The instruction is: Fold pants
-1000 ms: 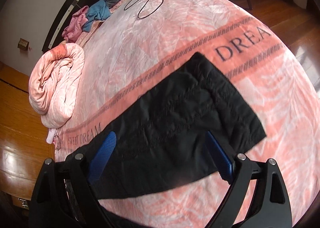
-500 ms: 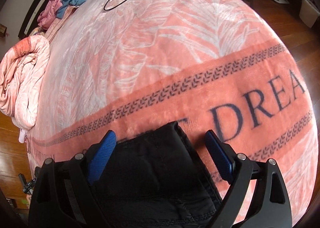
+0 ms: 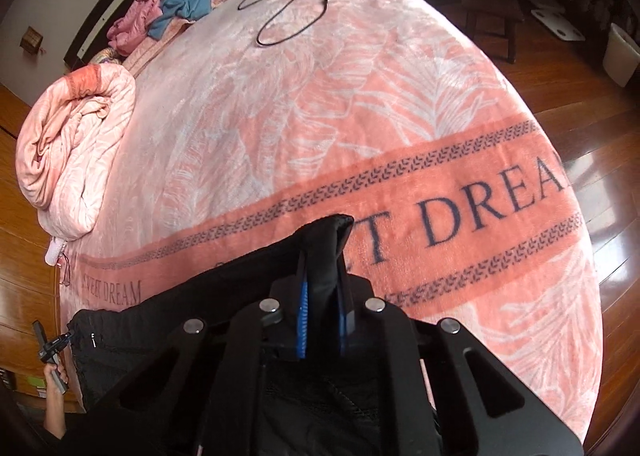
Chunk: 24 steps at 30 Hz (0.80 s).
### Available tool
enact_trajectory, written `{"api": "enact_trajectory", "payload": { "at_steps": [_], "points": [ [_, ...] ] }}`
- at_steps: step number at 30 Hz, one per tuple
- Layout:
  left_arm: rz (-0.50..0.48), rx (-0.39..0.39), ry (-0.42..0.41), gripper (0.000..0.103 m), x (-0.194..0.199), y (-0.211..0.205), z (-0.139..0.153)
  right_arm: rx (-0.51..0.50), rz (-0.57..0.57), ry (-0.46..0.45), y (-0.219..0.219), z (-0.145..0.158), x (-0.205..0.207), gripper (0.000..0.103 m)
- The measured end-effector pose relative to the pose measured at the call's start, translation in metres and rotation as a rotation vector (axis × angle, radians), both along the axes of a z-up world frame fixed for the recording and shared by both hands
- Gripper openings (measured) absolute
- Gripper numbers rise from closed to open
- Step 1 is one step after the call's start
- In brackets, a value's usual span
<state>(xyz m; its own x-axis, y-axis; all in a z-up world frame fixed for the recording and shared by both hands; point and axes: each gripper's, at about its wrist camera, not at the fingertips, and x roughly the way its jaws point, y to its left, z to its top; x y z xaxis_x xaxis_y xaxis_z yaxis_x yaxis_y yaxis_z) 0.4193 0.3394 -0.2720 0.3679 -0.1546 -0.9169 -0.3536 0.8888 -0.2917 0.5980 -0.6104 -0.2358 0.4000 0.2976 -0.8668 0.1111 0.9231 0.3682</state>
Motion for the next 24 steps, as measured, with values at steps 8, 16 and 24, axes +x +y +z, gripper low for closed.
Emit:
{"api": "enact_trajectory", "payload": {
  "at_steps": [8,16,24],
  "points": [
    [-0.010,-0.029,-0.129,0.019,-0.025,-0.003,0.060,-0.012,-0.077,-0.128,-0.015,0.089,-0.088,0.004],
    [-0.092,0.008,-0.283,0.019,-0.066,-0.016,0.126,0.053,-0.110,-0.189,-0.020,0.121,-0.178,0.000],
    [-0.137,0.057,-0.357,0.005,-0.110,-0.022,0.155,0.105,-0.149,-0.269,-0.013,0.139,-0.256,0.000]
  ]
}}
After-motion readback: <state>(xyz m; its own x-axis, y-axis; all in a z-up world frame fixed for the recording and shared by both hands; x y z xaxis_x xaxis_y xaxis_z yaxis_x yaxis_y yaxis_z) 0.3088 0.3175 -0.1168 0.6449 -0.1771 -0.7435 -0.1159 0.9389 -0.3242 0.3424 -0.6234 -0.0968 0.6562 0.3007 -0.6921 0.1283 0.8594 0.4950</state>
